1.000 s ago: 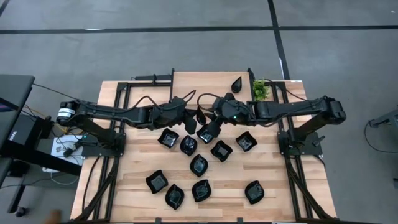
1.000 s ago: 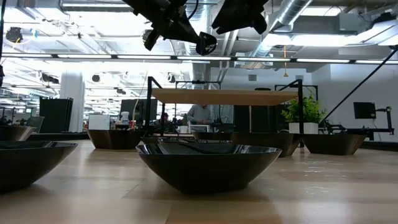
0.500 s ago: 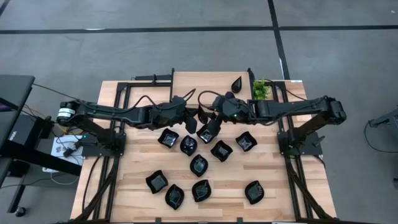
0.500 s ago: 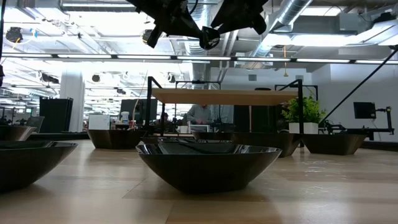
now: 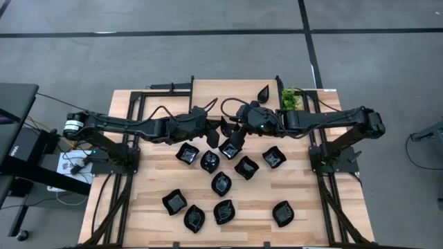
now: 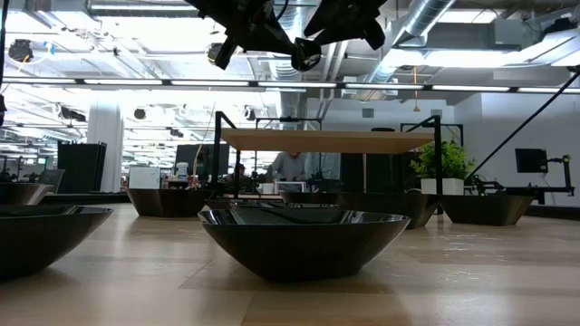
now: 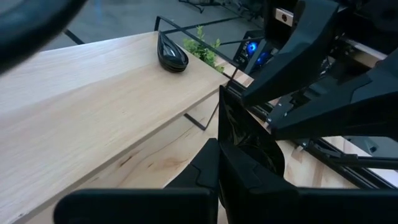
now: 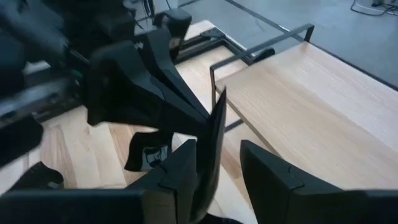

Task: Pick & Place Mini shaped plates
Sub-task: Stack the black drop shaped plate on top of the other black drop shaped plates on the shelf

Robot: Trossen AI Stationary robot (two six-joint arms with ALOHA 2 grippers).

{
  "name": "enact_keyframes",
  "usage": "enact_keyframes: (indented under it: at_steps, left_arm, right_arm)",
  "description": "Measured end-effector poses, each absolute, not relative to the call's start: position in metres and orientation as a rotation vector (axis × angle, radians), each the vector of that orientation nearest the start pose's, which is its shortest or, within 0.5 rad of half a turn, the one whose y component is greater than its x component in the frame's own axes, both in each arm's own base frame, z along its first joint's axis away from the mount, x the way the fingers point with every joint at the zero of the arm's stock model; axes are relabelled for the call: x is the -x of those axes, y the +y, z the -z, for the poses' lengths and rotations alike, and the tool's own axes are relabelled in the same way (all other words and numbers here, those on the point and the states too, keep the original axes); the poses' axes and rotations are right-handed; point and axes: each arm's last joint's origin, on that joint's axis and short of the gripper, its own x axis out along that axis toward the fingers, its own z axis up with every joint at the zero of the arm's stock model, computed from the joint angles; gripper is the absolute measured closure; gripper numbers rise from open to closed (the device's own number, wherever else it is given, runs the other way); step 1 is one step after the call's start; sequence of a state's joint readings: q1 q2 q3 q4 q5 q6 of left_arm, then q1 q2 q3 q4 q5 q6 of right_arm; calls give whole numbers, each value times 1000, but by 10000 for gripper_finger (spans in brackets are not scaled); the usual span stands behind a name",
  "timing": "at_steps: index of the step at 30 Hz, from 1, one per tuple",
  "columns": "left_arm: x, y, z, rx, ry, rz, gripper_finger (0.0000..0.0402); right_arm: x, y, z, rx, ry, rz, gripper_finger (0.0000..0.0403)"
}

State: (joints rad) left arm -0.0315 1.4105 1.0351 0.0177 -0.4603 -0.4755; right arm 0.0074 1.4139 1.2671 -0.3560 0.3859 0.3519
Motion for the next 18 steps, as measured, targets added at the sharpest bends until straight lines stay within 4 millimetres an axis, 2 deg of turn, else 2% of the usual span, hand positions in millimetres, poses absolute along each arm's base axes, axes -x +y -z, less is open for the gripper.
enact_keyframes:
  at_steps: [5, 10, 14, 18]
  left_arm:
    - [-316, 3, -298, 376, 238, -499, 398]
    - [-316, 3, -298, 377, 235, -500, 398]
    - [-316, 3, -297, 374, 243, -501, 398]
    - [-316, 3, -297, 374, 245, -500, 398]
  right_arm:
    - [-318, -9, -337, -219, 472, 484, 282]
    - [-330, -8, -347, -182, 516, 520, 282]
    - [-341, -7, -345, -142, 598, 546, 282]
    - [-345, -7, -353, -128, 601, 566, 282]
